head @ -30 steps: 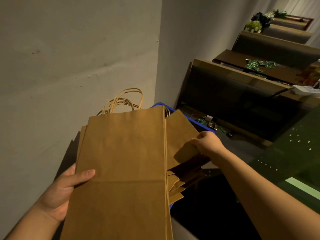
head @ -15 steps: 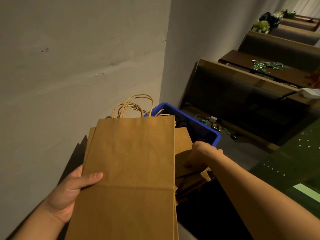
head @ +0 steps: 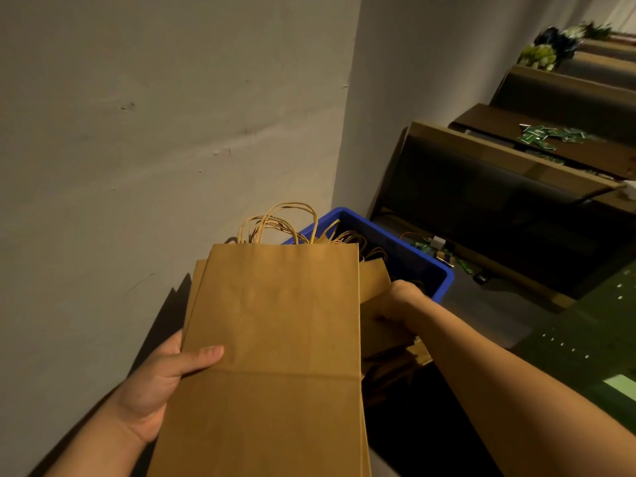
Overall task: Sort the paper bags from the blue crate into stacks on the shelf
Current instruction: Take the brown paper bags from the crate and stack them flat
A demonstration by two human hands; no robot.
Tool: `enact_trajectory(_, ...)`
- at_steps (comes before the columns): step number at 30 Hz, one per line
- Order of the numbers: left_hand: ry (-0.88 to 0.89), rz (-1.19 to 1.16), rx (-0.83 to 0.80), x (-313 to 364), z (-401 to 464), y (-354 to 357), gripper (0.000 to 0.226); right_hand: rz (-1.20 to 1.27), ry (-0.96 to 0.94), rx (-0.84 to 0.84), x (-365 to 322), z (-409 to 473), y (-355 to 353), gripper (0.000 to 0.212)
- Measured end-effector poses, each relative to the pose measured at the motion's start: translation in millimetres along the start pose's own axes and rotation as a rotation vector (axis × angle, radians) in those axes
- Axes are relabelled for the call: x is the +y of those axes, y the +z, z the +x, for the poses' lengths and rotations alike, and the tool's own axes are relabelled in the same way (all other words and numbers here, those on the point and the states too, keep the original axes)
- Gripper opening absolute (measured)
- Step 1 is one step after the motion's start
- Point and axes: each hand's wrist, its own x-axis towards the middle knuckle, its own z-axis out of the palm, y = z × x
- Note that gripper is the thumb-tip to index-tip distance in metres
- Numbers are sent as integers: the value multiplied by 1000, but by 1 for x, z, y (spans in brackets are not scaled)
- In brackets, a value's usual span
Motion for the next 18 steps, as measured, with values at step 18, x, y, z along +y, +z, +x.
enact_trajectory(18,-29,185,82,3,18,10,117,1073,-232,302,91,-44,-67,7)
